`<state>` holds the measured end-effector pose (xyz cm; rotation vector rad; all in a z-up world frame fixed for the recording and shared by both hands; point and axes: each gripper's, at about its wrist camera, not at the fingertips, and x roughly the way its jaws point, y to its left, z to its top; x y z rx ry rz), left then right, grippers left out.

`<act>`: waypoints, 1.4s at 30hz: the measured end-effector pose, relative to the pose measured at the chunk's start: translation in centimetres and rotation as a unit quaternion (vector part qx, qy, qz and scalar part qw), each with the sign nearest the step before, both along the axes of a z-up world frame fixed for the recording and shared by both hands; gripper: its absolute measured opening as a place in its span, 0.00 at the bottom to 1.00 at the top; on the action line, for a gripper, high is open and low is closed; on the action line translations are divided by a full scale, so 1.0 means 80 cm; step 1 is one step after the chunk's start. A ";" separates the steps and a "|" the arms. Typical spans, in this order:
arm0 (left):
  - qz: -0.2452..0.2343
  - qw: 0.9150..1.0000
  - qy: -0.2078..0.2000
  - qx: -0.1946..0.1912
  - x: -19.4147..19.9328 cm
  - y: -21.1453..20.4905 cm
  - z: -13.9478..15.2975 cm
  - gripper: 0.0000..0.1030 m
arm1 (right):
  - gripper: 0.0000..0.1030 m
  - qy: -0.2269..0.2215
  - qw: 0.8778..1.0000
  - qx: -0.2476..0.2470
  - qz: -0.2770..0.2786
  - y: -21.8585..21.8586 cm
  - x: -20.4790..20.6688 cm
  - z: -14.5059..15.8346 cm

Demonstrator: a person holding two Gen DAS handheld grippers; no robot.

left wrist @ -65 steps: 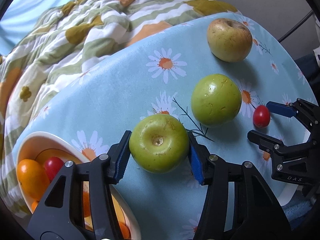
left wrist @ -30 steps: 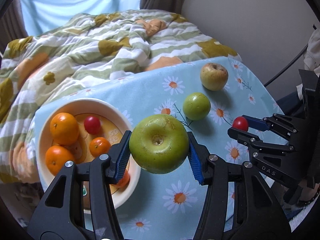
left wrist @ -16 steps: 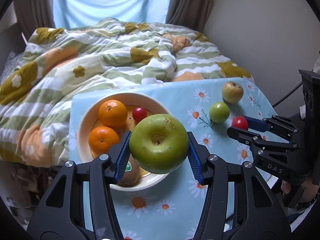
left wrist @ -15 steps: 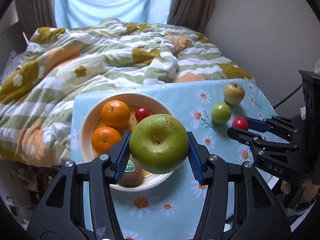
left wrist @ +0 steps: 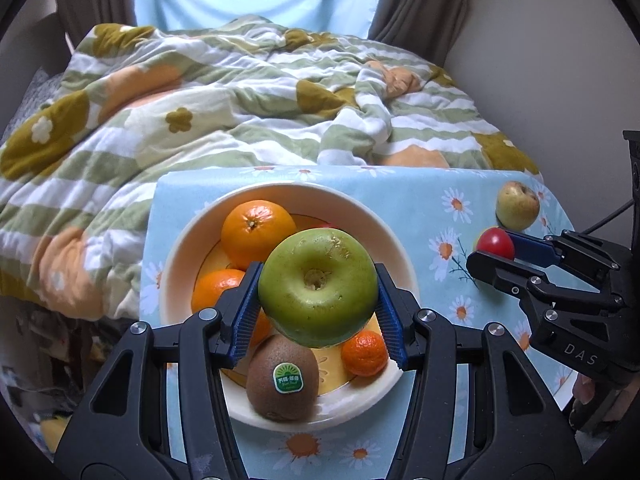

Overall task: Organize fruits
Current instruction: 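Carry the green apple into the bowl and open the left gripper while the right carries the tomato, then lower the red tomato into the bowl and open the right gripper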

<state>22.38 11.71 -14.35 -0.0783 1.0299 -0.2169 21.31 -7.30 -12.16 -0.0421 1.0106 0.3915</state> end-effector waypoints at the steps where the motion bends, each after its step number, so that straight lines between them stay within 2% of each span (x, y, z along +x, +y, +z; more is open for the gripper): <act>1: 0.003 1.000 0.003 0.003 0.003 -0.003 -0.004 0.57 | 0.31 0.002 1.000 -0.001 0.004 -0.001 0.005 -0.003; 12: 0.004 1.000 0.013 0.025 0.014 -0.021 -0.025 0.59 | 0.31 0.021 0.999 0.005 0.038 -0.005 0.039 -0.024; 14: 0.006 0.999 0.007 0.035 0.013 -0.023 -0.022 0.73 | 0.31 0.022 0.999 0.004 0.042 -0.006 0.041 -0.026; 15: 0.008 0.999 0.002 0.038 0.011 -0.023 -0.020 0.94 | 0.31 0.023 0.999 0.004 0.043 -0.007 0.042 -0.026; 16: 0.010 0.999 -0.006 0.037 0.009 -0.021 -0.015 1.00 | 0.31 0.023 0.999 0.004 0.045 -0.007 0.042 -0.026; 19: 0.015 0.999 -0.024 0.030 0.003 -0.016 -0.001 1.00 | 0.31 0.021 0.999 0.002 0.048 -0.008 0.043 -0.024; 29: 0.037 0.999 0.000 0.039 -0.029 0.005 -0.001 1.00 | 0.31 0.020 0.997 0.015 0.074 0.008 0.049 -0.011; 32: 0.041 0.998 0.006 0.039 -0.041 0.012 -0.003 1.00 | 0.31 0.037 0.995 0.036 0.084 0.019 0.055 -0.015; 37: 0.047 0.998 0.012 0.045 -0.056 0.016 -0.006 1.00 | 0.31 0.038 0.992 0.042 0.117 0.039 0.058 -0.023; 42: 0.054 0.997 0.021 0.045 -0.068 0.023 -0.011 1.00 | 0.31 0.038 0.989 0.027 0.140 0.053 0.055 -0.038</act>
